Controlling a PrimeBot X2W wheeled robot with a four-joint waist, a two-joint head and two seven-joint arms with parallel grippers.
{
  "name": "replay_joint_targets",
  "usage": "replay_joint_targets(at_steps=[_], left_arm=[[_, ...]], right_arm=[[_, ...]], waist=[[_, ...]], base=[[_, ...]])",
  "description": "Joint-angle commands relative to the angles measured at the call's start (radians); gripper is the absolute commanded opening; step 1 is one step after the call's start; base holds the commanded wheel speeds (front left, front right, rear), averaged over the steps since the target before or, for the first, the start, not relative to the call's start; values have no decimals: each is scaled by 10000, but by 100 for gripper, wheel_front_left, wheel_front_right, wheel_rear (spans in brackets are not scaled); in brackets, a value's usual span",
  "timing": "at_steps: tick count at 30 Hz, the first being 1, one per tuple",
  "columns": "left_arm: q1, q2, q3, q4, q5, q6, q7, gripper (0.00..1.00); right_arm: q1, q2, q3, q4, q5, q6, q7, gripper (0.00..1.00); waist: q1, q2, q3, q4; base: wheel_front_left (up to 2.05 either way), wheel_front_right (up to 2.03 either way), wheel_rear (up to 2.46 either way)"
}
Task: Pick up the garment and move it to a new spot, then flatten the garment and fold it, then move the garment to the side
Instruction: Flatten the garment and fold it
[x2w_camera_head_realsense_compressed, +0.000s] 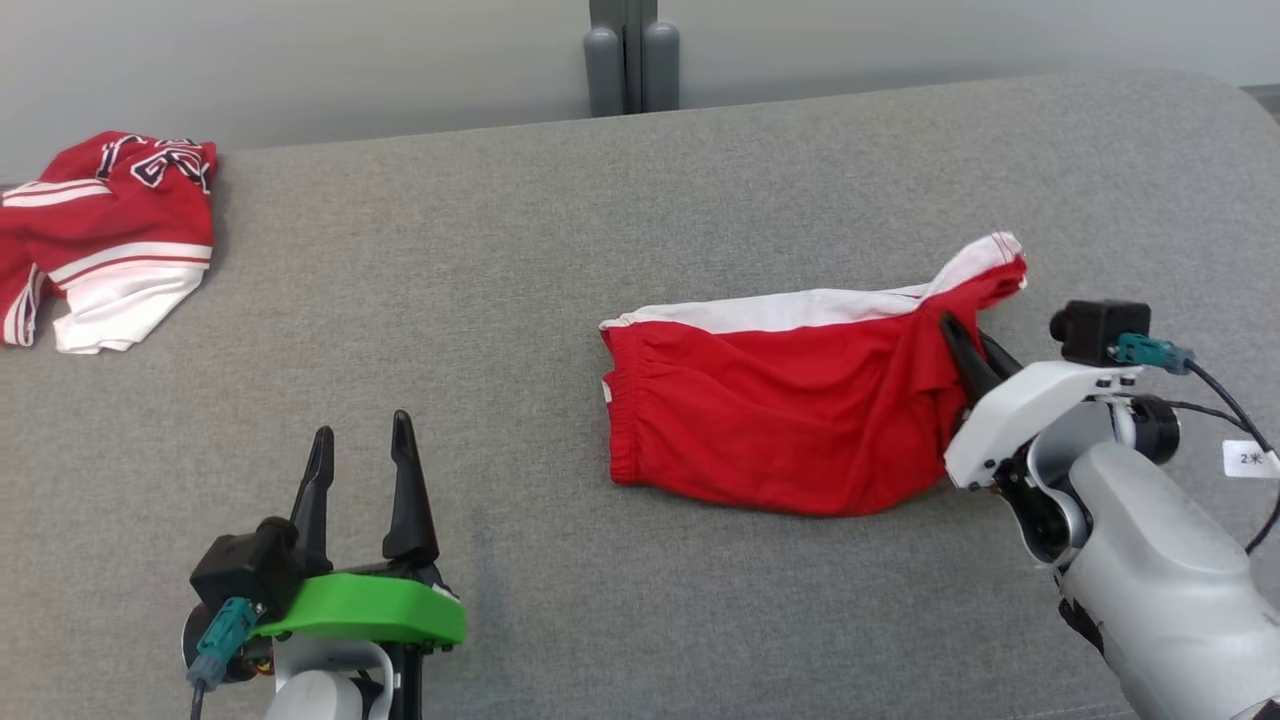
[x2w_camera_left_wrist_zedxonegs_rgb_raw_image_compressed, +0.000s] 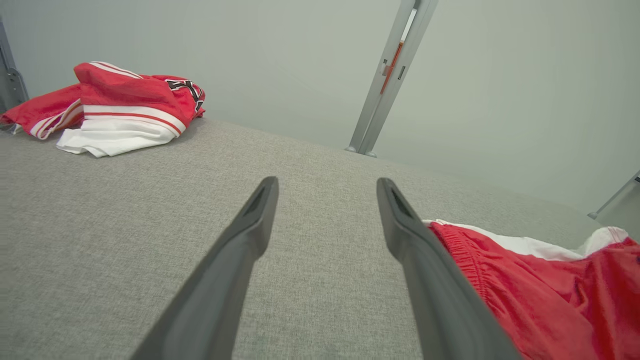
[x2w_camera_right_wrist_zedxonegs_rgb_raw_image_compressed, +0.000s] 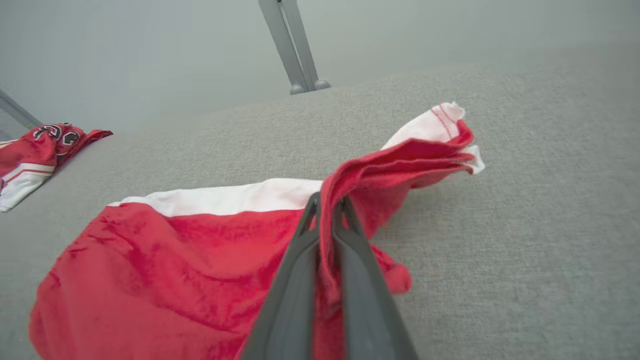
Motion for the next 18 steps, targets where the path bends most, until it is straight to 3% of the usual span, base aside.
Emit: replay_joint_targets(at_steps=[1,9,18], left_arm=[[155,24,8,-2,-68,51,-10,100],[199,-23,-121,-61,-212,90,-9,100],[123,-49,-101,-101,-278,112,-9,100]], right_arm=[[-61,114,123,-327,-163,-13,116,0],[71,953,917,-1591,-825,-13,1197,0],[201,1627,1560,-1469,-995,-14,1877,0]], waist=[[0,0,-190,215],[0,0,-414,767],[0,0,-296,1165]], base=[[0,0,0],[0,0,0],[0,0,0]])
